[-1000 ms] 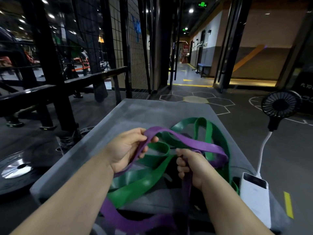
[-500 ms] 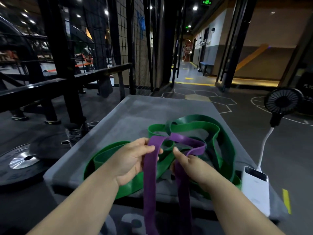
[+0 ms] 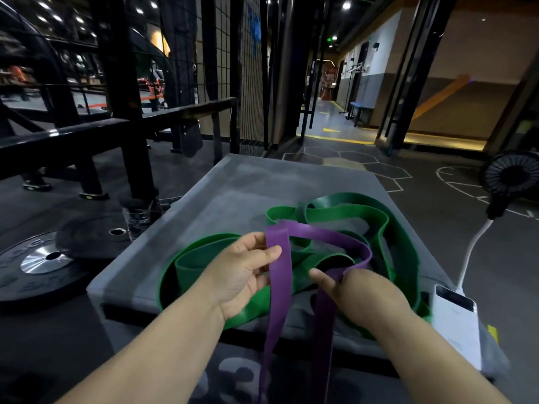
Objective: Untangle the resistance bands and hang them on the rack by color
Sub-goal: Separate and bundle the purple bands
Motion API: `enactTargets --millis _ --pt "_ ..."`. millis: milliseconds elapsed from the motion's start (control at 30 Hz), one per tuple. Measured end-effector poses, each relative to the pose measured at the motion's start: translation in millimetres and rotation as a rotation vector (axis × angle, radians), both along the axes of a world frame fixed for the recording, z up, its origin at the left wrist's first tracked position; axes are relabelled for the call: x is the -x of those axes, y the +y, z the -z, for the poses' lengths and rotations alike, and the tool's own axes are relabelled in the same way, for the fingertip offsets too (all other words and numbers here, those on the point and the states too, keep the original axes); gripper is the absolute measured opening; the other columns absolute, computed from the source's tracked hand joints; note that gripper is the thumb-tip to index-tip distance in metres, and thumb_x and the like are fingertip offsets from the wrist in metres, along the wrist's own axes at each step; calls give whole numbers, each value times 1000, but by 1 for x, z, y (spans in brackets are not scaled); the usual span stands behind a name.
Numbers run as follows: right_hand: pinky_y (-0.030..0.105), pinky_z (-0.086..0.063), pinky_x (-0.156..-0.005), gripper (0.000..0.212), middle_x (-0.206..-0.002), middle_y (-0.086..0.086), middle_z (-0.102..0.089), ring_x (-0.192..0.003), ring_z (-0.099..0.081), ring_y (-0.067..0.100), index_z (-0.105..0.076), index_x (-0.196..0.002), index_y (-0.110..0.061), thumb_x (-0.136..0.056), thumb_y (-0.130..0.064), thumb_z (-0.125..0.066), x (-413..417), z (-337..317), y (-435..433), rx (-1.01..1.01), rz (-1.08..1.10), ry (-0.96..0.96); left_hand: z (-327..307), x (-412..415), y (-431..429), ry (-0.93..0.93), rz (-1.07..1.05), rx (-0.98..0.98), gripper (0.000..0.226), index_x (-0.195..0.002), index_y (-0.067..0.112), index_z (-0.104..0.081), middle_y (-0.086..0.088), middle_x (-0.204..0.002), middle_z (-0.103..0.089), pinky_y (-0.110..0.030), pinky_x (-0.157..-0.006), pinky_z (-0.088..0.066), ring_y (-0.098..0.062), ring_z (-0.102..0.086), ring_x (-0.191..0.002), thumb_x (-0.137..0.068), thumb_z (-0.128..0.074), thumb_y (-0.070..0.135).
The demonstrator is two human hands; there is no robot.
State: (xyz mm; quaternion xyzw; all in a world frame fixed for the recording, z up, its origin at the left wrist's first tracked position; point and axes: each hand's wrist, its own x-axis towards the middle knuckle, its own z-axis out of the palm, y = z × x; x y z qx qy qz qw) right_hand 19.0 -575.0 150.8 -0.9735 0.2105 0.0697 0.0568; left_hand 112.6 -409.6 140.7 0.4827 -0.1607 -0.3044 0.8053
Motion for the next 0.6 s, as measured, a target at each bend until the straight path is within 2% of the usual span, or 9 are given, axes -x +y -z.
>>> enactTargets --millis 100,133,167,200,233,300,367,467,600 --pt "36 -44 -64 50 -69 3 -33 -63 -42 19 -7 -149 -49 -105 -28 -22 -5 7 0 -16 -26 -76 -1 -1 -4 0 -13 30 18 -98 7 -61 -7 -80 -66 -29 -64 -59 -15 -66 -67 -87 -55 -6" --pt "36 -46 -68 49 -68 5 -35 -66 -47 21 -11 -150 -43 -105 -30 -26 -6 7 0 -38 -21 -106 -1 -1 -6 -7 -14 41 19 -98 7 -61 -7 -80 -66 -29 -65 -59 -15 -66 -68 -86 -56 -7" --pt "35 -48 -71 46 -66 7 -42 -67 -53 23 -36 -147 -31 -104 -43 -31 -7 6 -2 -120 -19 -121 -1 0 -7 -17 -18 43 19 -98 7 -61 -7 -80 -66 -28 -66 -59 -15 -66 -68 -86 -56 -7" --pt "35 -50 -71 64 -62 8 -53 -66 -58 23 -66 -121 -16 -93 -64 -33 -5 3 0 -220 -40 -157 -1 1 -8 -34 -27 40 19 -97 7 -61 -7 -80 -66 -27 -66 -59 -15 -66 -69 -85 -57 -8" --pt "34 -51 -73 77 -63 4 -62 -66 -62 18 -71 -91 -11 -79 -77 -34 -5 5 2 -425 -40 -298 -1 1 -9 -52 -41 34 20 -96 6 -62 -7 -80 -66 -26 -66 -58 -15 -66 -69 -85 -57 -9" --pt "27 -52 -83 63 -88 -3 -73 -83 -67 7 -68 -94 -19 -76 -76 -49 -6 15 9 -780 -152 -457 -2 4 -11 -98 -68 20 19 -93 7 -62 -6 -80 -67 -24 -66 -57 -15 -65 -70 -83 -60 -9" --pt "24 -51 -89 40 -103 -2 -73 -96 -67 7 -65 -107 -20 -81 -51 -66 -11 27 17 -1058 -274 -436 -3 5 -12 -174 -105 -22 21 -89 10 -63 -4 -80 -67 -23 -69 -55 -15 -64 -72 -80 -64 -9" --pt "31 -52 -64 11 -67 11 -68 -59 -63 19 -67 -74 -18 -80 -28 -68 -13 31 21 -1293 -307 -437 -3 2 -11 -297 -160 -84 21 -87 11 -66 -3 -83 -68 -25 -79 -51 -14 -61 -80 -76 -73 -4" --pt "23 -46 -43 33 -49 12 -58 -36 -53 17 -67 -63 -12 -61 -37 -89 -5 14 14 -1602 -343 -423 2 -3 -12 -320 -191 -133 33 -83 20 -69 1 -87 -68 -28 -90 -46 -11 -60 -86 -65 -85 43"
